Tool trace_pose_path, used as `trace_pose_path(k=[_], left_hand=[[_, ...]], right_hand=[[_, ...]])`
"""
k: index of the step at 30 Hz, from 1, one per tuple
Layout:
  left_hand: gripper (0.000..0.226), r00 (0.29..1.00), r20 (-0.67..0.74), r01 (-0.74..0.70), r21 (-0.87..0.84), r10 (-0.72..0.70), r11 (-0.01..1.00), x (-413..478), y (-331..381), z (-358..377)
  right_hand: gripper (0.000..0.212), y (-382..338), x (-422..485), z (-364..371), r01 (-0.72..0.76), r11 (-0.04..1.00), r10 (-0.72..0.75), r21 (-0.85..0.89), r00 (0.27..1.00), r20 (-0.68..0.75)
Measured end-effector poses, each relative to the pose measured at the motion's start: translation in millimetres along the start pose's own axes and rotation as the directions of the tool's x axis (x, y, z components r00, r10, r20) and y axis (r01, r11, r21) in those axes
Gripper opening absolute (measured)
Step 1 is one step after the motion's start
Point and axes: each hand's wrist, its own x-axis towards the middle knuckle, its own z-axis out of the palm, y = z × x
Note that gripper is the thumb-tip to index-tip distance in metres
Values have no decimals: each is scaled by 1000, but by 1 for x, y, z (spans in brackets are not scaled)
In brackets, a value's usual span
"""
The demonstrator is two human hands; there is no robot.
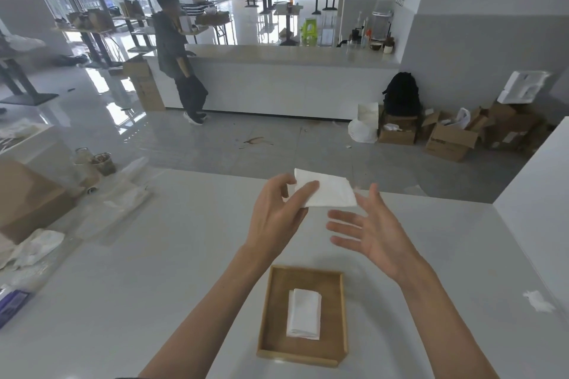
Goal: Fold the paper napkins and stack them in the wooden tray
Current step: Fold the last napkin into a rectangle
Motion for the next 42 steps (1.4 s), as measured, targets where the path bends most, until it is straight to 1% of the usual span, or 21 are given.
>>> trace_pose_path(k=[3, 5, 7, 8, 9, 10, 11, 12, 13, 14, 15, 18, 21, 23, 26, 28, 30, 33, 36, 40, 42], left_hand=[[65, 998, 10, -67, 29, 67, 997, -11, 0, 5], [58, 992, -13, -122, 60, 123, 991, -18, -1, 8], [60, 990, 22, -141, 51, 140, 989, -31, -1, 11], [65, 995, 45, -94, 13, 93, 995, -39, 2, 10], [68, 998, 57, 22, -71, -18, 997, -46, 7, 7], [67, 978, 73, 204, -212, -193, 956, -49, 12, 2], [62, 908, 119, 415, -379, -401, 827, -47, 17, -4], [57, 796, 218, 584, -517, -564, 625, -40, 20, -10], [54, 671, 358, 697, -603, -649, 388, -29, 19, -15], [55, 582, 494, 758, -616, -646, 212, -18, 15, -17], [56, 554, 590, 785, -604, -588, 134, -8, 12, -19], [37, 603, 693, 791, -586, -395, 178, 4, 16, -22], [23, 590, 747, 804, -579, -305, 137, 3, 23, -15], [21, 584, 744, 800, -595, -326, 76, 4, 25, -11], [18, 574, 713, 774, -633, -403, -17, 15, 29, -10], [22, 575, 709, 761, -647, -408, -53, 23, 31, -10], [23, 568, 727, 765, -639, -385, -79, 29, 33, -12], [24, 571, 730, 756, -646, -374, -105, 33, 41, -13], [23, 568, 734, 752, -647, -371, -128, 33, 48, -11], [27, 553, 781, 767, -613, -290, -190, 34, 55, -16], [34, 558, 793, 757, -607, -246, -240, 34, 56, -17]], right_hand=[[41, 0, 7, 9, 65, 998, -64, 9, 997, -34], [37, -2, 13, 12, 144, 981, -162, -133, 978, -130], [40, -11, 19, 10, 209, 920, -265, -332, 955, -133], [43, -20, 22, 10, 240, 872, -300, -427, 951, -78], [47, -30, 24, 11, 276, 817, -318, -506, 948, 3], [51, -41, 25, 11, 311, 764, -317, -566, 944, 92], [54, -53, 26, 12, 341, 713, -292, -612, 939, 183], [57, -64, 27, 14, 365, 662, -247, -654, 931, 269], [59, -73, 27, 18, 382, 617, -189, -688, 920, 342], [61, -80, 29, 22, 393, 571, -126, -721, 910, 396], [62, -85, 30, 27, 401, 526, -68, -750, 899, 433], [65, -91, 34, 36, 412, 391, 34, -823, 887, 460], [64, -92, 34, 40, 412, 288, 40, -864, 897, 441], [60, -93, 34, 42, 424, 314, -29, -849, 898, 438], [59, -93, 26, 26, 453, 525, -202, -720, 889, 411], [64, -83, 18, 7, 480, 644, -228, -596, 864, 449], [70, -69, 11, -6, 473, 706, -217, -527, 853, 475], [80, -57, 9, -11, 444, 710, -206, -546, 873, 442], [81, -56, 8, -13, 422, 741, -213, -523, 885, 414], [74, -59, 6, -9, 383, 699, -144, -605, 903, 405], [61, -60, 5, -4, 383, 646, -130, -660, 907, 399]])
